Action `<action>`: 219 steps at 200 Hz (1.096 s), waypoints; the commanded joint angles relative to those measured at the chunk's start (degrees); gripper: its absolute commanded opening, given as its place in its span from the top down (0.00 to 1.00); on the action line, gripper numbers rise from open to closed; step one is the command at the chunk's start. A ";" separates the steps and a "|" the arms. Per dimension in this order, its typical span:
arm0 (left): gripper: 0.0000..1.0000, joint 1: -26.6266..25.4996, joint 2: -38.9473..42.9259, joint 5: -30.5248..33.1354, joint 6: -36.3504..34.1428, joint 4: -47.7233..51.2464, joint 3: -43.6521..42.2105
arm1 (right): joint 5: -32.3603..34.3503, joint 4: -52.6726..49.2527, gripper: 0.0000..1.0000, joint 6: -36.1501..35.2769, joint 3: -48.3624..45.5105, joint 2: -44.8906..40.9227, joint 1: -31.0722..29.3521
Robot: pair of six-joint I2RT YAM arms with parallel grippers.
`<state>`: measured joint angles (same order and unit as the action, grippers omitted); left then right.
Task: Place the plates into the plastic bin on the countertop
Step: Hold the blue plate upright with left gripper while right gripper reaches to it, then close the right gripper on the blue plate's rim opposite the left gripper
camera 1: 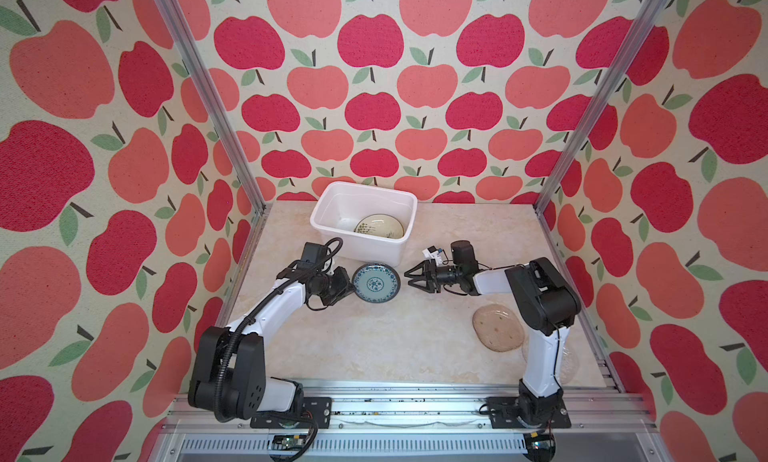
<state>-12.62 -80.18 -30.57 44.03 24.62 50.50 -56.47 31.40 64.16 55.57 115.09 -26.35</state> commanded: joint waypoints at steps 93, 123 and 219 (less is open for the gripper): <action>1.00 -0.57 -2.57 -1.60 -1.74 0.81 3.58 | -3.62 -4.96 0.50 -2.93 7.39 2.13 -3.53; 1.00 -0.66 -2.83 -1.67 -1.80 0.78 3.69 | -4.16 -7.13 0.59 -3.74 8.83 3.15 -3.97; 1.00 -0.73 -3.07 -2.13 -1.83 0.58 3.67 | -2.23 -21.94 0.89 -12.18 12.34 3.33 -4.85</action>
<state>-12.99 -82.56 -30.96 43.48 24.97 52.58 -59.05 18.44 57.58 65.08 117.58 -30.37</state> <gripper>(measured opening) 0.066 0.131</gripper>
